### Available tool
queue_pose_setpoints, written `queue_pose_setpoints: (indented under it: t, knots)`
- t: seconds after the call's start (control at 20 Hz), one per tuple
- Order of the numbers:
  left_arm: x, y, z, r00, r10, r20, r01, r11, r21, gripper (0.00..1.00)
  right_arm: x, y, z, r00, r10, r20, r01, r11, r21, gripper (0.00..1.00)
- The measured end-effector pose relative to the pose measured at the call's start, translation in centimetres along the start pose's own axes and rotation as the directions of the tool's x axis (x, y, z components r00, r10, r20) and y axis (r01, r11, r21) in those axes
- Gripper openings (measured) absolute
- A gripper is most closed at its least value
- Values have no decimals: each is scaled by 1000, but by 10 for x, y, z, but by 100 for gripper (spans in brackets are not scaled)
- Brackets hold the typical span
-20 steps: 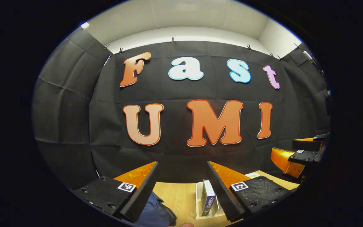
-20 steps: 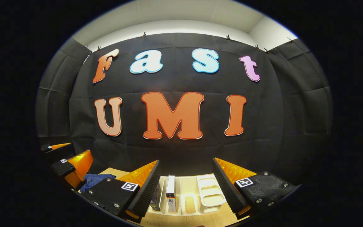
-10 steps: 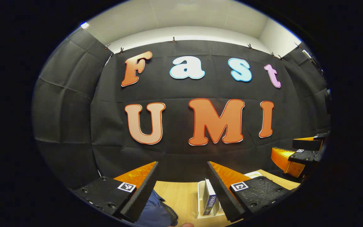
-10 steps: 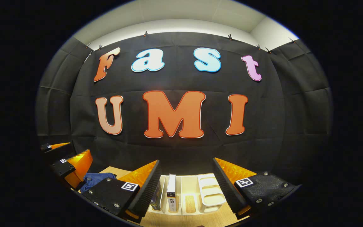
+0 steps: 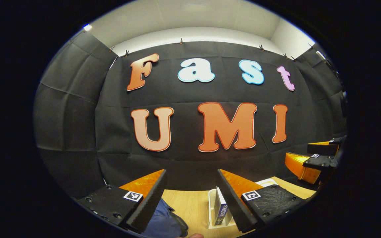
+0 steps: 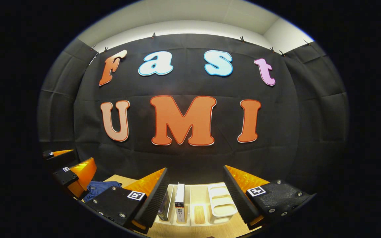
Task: Open the schoolbag, grab two books from the bookshelf and put them into the schoolbag.
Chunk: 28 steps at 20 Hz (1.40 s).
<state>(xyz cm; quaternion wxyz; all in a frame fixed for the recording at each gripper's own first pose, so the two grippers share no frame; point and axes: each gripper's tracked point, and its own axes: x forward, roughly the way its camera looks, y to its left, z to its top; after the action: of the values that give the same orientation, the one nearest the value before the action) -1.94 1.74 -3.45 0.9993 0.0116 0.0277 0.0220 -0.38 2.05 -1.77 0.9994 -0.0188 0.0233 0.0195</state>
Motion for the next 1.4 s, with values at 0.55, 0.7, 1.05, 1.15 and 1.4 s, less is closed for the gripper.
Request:
queue_pose_setpoints:
  t: [0.55,0.7,1.05,1.15,1.4]
  knots:
    - [8,11,-22,999,-17,-41,19,998,57,93,5,-7,-20,999,-10,-37,9,1000,-27,96]
    - [13,16,-40,996,-24,-81,33,993,112,97,7,-13,-26,999,-23,-49,21,999,-27,96]
    - [12,33,-113,971,-26,-236,83,968,239,93,8,-27,-39,995,-58,-81,56,998,-27,96]
    - [9,37,-137,956,-31,-290,115,954,278,93,9,-30,-41,994,-67,-84,65,997,-33,96]
    - [-5,60,-221,860,11,-511,186,924,333,95,11,-45,-50,989,-99,-106,96,995,-35,96]
